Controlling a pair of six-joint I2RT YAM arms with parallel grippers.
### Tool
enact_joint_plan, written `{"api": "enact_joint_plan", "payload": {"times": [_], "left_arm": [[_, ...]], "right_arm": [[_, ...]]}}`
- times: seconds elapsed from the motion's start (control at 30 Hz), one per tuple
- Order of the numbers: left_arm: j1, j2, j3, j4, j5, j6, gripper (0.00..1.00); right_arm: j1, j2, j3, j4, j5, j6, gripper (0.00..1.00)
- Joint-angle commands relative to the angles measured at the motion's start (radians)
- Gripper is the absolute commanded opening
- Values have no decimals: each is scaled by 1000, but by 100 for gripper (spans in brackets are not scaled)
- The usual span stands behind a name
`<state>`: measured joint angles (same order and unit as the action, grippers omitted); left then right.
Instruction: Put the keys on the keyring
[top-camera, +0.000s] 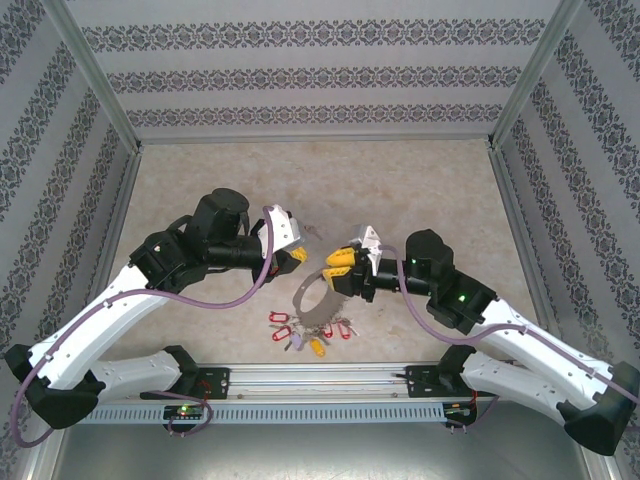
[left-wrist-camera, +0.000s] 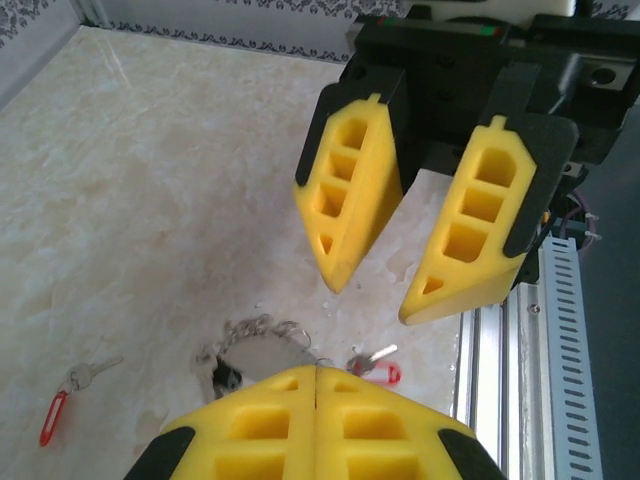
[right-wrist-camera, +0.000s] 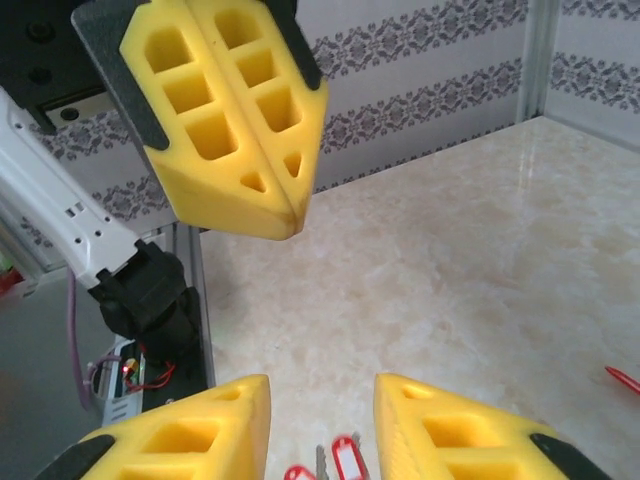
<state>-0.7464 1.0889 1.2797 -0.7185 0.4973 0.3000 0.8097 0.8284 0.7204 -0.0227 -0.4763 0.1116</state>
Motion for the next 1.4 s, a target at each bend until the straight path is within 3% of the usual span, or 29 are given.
{"api": "enact_joint_plan", "payload": {"times": [0.0, 0.13, 0.2, 0.5, 0.7, 1.03, 1.37], "left_arm": [[-3, 0, -48, 6, -55, -59, 0], [15, 0, -125, 66, -95, -138, 0], [27, 7, -143, 74, -113, -163, 7], [85, 80, -234, 151, -136, -305, 50], [112, 68, -343, 253, -154, -385, 70], [112, 133, -369, 287, -109, -424, 68], [145, 95, -408, 329, -72, -446, 67]], "right_arm": [[2, -30, -49, -6, 127, 65, 40], [-57, -32, -101, -96, 226, 204, 48], [-104, -29, -136, -122, 227, 276, 53], [-239, -29, -198, -218, 328, 427, 75], [-254, 2, -178, -318, 387, 390, 79], [-258, 20, -252, -332, 276, 442, 69], [-189, 370, -105, -321, 257, 323, 47]]}}
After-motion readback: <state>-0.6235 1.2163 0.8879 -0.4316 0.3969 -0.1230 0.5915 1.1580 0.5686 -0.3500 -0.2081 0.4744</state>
